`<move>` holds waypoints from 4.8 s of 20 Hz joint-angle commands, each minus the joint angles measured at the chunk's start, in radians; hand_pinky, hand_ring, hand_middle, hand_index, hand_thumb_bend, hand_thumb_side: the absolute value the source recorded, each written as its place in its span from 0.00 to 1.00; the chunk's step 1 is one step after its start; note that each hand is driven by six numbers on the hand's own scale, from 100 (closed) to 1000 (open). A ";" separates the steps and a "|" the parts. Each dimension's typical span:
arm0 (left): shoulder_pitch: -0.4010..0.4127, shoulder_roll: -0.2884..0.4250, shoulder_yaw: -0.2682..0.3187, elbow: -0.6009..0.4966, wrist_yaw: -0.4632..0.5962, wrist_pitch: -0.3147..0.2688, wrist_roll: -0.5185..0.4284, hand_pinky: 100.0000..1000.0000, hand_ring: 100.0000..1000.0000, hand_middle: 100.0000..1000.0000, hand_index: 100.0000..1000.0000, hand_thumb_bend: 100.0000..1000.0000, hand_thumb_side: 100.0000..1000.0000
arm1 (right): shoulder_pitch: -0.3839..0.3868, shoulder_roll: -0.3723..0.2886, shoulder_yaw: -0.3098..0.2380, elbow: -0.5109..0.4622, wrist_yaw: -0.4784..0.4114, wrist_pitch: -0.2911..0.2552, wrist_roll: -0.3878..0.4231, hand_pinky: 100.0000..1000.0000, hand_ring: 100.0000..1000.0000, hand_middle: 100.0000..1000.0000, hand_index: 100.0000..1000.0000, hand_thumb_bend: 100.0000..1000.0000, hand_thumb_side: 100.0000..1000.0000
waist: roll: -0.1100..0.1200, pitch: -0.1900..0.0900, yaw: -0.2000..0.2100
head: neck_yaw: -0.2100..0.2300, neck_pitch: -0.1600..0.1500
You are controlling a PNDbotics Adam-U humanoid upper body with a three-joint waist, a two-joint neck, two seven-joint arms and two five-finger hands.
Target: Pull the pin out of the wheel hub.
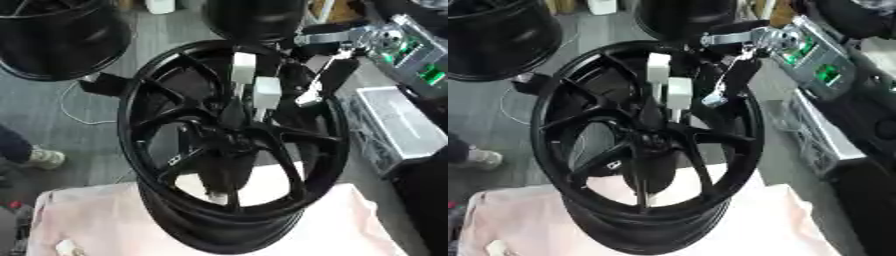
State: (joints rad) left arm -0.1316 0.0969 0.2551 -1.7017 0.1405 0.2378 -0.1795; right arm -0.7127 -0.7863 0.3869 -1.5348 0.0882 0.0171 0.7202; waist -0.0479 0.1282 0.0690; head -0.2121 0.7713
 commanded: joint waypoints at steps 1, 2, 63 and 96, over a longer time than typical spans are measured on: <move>-0.008 0.013 -0.004 -0.014 0.000 -0.002 -0.003 0.41 0.47 0.57 0.67 0.28 0.92 | -0.021 -0.008 -0.012 0.013 0.013 -0.005 -0.007 0.36 0.33 0.72 0.87 0.42 0.11 | 0.003 -0.010 0.002 | -0.001 -0.001; -0.009 0.013 -0.005 -0.014 0.000 -0.002 -0.003 0.41 0.47 0.57 0.67 0.28 0.92 | -0.023 -0.004 -0.012 0.018 0.016 -0.006 -0.008 0.36 0.33 0.72 0.87 0.42 0.11 | 0.003 -0.010 0.002 | -0.001 -0.001; -0.009 0.009 -0.006 -0.016 -0.001 0.002 -0.009 0.42 0.47 0.57 0.67 0.27 0.93 | 0.009 0.006 0.016 -0.018 0.101 -0.002 -0.142 0.11 0.16 0.39 0.52 0.00 0.00 | -0.001 -0.010 0.006 | -0.004 -0.001; -0.004 0.024 0.008 -0.013 0.005 0.003 0.004 0.42 0.47 0.57 0.67 0.27 0.93 | 0.044 -0.183 -0.430 0.222 0.132 0.102 -0.636 0.08 0.13 0.29 0.45 0.10 0.00 | -0.015 -0.022 -0.023 | 0.019 -0.001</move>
State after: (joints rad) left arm -0.1312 0.0977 0.2565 -1.7014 0.1410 0.2426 -0.1788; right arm -0.6581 -0.9164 0.0062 -1.3485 0.2167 0.1086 0.1409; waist -0.0645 0.1265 0.0474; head -0.1965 0.7713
